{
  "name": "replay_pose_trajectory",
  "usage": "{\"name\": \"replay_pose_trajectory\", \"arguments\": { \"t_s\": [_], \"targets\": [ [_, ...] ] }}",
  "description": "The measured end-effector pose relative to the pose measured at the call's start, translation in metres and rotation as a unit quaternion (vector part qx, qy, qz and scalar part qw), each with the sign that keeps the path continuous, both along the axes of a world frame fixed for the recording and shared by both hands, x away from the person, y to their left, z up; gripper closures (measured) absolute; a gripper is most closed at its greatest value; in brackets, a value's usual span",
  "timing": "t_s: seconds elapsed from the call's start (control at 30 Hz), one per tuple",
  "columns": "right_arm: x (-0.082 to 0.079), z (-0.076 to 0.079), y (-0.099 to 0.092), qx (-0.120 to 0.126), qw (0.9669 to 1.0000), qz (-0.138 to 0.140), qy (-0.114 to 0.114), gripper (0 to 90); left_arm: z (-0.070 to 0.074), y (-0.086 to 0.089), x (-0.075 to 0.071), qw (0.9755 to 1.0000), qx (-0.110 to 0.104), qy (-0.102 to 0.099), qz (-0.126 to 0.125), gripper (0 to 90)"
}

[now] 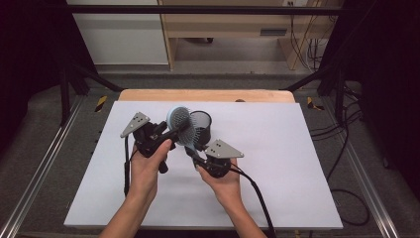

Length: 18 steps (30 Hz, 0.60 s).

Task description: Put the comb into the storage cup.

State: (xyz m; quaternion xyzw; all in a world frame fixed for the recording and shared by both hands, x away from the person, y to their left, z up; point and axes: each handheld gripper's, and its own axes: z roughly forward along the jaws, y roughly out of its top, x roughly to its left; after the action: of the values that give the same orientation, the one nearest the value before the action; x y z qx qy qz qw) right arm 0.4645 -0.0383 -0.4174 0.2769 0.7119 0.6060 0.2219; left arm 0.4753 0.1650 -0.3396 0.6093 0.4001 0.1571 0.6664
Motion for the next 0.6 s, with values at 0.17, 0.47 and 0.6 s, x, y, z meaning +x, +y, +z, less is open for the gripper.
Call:
{"name": "replay_pose_trajectory", "arguments": {
  "t_s": [0.17,0.47,0.6],
  "targets": [
    [-0.0002,0.0006,-0.0005,0.002,1.0000,0.002,0.000,69.7,0.0010,-0.0004,-0.0007,1.0000,-0.001,-0.002,-0.001,51.0],
    [-0.0002,0.0034,-0.0021,0.002,1.0000,0.004,-0.002,64.5,0.0030,-0.0016,-0.0011,0.9999,0.012,-0.008,-0.005,51.2],
    [0.0006,0.0040,-0.0037,-0.002,1.0000,-0.002,-0.004,52.2,0.0031,-0.0017,-0.0013,0.9999,0.013,-0.010,-0.005,51.1]
  ]
}}
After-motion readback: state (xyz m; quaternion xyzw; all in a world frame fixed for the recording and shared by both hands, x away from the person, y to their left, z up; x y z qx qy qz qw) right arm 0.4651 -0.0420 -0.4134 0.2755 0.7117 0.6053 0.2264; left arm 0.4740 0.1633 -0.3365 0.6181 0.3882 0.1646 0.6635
